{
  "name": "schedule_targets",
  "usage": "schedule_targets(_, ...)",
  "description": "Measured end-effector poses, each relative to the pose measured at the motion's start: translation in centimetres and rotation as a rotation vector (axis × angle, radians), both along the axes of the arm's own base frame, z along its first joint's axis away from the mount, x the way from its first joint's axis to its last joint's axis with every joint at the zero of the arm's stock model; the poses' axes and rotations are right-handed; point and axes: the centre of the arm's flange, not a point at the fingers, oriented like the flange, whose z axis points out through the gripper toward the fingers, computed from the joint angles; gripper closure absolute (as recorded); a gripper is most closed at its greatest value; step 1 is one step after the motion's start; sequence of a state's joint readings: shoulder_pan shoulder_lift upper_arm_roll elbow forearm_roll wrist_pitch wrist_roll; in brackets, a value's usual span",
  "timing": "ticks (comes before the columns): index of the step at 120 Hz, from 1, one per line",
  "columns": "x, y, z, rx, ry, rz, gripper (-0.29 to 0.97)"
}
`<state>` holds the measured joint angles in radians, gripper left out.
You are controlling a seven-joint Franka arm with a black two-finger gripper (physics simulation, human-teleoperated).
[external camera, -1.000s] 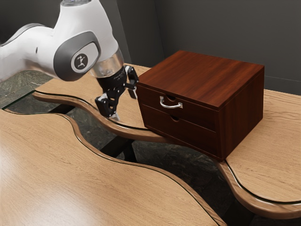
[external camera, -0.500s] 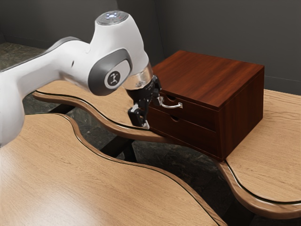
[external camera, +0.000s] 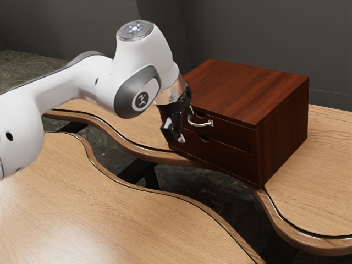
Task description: Pull the drawer handle with one arm to open the drawer
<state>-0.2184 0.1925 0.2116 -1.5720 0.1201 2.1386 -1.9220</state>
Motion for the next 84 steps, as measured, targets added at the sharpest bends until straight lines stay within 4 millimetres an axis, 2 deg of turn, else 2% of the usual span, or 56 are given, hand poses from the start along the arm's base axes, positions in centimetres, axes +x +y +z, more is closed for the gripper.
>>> schedule_targets(32, 0.0, -0.3, -1.8, -0.008, 0.001, 0.011, 0.09)
schedule_targets(55, 0.0, -1.1, -2.0, -0.009, 0.002, -0.003, 0.1)
schedule_targets(84, -0.8, -1.0, -2.4, -0.017, 0.039, 0.003, 0.23)
